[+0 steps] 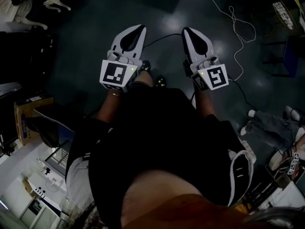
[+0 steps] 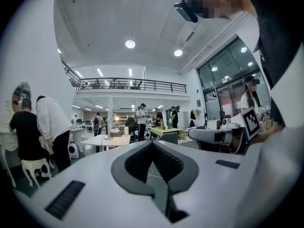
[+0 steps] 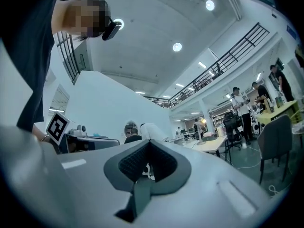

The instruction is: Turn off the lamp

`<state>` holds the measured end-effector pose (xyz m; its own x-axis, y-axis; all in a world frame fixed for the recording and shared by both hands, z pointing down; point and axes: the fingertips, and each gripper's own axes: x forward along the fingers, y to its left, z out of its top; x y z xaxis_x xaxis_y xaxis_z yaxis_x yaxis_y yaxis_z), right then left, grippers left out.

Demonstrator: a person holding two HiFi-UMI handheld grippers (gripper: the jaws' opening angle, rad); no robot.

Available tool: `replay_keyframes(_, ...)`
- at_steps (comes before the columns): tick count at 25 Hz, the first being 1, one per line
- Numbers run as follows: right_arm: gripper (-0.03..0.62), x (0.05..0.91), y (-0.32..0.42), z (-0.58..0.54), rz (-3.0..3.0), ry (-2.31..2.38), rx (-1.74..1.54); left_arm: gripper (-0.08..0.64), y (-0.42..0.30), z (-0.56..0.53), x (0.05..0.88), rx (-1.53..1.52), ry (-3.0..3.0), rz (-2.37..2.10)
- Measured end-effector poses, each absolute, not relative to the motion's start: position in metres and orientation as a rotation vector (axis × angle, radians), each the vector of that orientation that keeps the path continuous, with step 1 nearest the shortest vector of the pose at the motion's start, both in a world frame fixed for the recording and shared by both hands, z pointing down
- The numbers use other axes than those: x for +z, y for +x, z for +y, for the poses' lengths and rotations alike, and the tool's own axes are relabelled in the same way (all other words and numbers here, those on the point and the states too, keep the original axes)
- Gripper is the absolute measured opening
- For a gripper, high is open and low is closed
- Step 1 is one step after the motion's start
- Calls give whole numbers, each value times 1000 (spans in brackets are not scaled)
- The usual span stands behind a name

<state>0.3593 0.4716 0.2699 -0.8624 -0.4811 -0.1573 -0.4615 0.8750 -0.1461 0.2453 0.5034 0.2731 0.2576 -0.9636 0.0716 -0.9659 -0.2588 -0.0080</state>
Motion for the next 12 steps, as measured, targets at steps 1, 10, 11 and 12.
replay_keyframes(1,-17,270,357,472,2860,-720,-149,-5,242,503,274,85,2453,-1888)
replay_keyframes(10,-17,269,340,451,2867,-757,-133,-5,233,476,279,21,2480,-1794)
replay_keyframes(11,-17,269,337,447,2870,-760,-133,-5,231,471,279,16,2484,-1786)
replay_keyframes(12,-17,269,334,443,2874,-761,-134,-5,229,466,280,18,2489,-1785)
